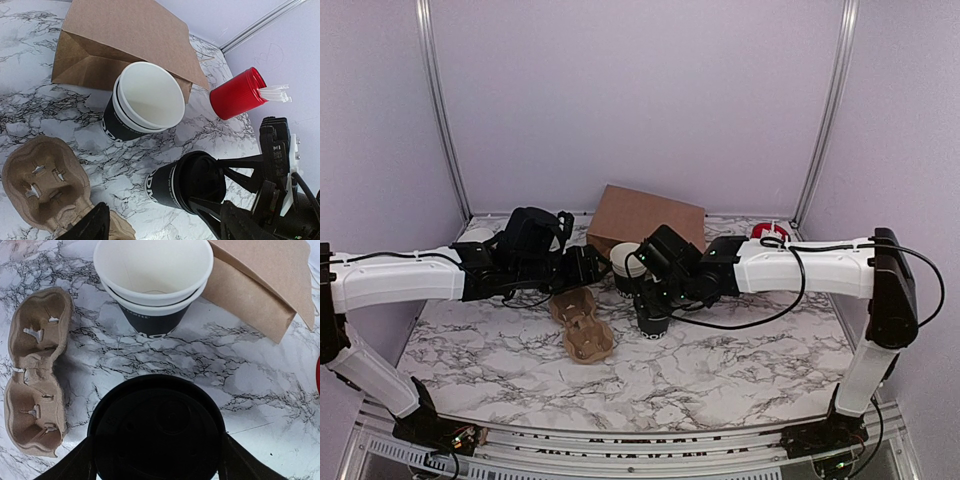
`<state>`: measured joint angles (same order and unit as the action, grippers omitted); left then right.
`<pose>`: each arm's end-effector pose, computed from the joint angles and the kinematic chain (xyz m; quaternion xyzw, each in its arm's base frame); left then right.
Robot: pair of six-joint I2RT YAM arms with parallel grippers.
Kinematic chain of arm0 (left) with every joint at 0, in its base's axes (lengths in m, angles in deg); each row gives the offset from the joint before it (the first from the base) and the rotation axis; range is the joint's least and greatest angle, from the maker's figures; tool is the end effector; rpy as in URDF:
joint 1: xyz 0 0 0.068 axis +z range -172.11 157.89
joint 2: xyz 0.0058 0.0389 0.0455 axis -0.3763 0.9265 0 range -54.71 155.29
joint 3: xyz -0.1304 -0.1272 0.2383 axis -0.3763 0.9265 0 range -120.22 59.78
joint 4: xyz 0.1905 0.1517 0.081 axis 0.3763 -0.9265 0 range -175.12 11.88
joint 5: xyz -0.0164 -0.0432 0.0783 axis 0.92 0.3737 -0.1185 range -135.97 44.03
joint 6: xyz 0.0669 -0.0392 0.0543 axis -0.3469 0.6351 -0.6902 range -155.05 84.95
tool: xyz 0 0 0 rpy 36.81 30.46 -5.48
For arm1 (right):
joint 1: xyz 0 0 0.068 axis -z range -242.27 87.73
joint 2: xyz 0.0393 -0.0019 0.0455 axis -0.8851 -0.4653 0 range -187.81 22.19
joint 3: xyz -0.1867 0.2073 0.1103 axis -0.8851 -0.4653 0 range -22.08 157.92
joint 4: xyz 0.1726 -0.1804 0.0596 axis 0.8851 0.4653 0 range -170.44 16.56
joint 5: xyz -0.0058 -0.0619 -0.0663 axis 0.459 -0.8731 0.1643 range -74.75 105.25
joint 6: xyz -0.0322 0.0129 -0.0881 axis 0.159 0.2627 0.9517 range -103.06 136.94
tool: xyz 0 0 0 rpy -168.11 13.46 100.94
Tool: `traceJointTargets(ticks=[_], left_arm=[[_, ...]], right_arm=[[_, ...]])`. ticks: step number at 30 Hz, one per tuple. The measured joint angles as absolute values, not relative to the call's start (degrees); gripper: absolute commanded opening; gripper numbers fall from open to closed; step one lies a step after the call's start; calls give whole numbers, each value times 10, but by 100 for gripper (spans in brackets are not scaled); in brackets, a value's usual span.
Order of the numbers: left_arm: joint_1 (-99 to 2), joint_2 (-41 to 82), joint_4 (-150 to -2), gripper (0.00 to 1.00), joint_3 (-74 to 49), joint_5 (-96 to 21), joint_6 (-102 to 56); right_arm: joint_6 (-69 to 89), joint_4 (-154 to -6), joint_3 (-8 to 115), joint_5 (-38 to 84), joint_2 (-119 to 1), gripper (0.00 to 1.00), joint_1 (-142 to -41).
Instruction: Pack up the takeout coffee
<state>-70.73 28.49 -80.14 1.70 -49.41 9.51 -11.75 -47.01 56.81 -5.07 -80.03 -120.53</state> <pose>0.2485 -0.2741 0.2833 0.0146 0.8529 -0.3611 0.3768 0.2411 0.3334 0.2300 -0.1920 0.9248 0.0711 0.3207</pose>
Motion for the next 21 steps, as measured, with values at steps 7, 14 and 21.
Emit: traceJointTargets(ticks=[7,14,21], left_arm=[[-707,285,-801,77,17,-494,95],[-707,285,-801,76,17,-494,95],[-707,285,-801,76,17,-494,95]], right_arm=[[-119,-471,567,-52,-800,68,-1205],[-121,-473,563,-59,-797,68,-1205],[-128,-463,524,-74,-758,68,-1201]])
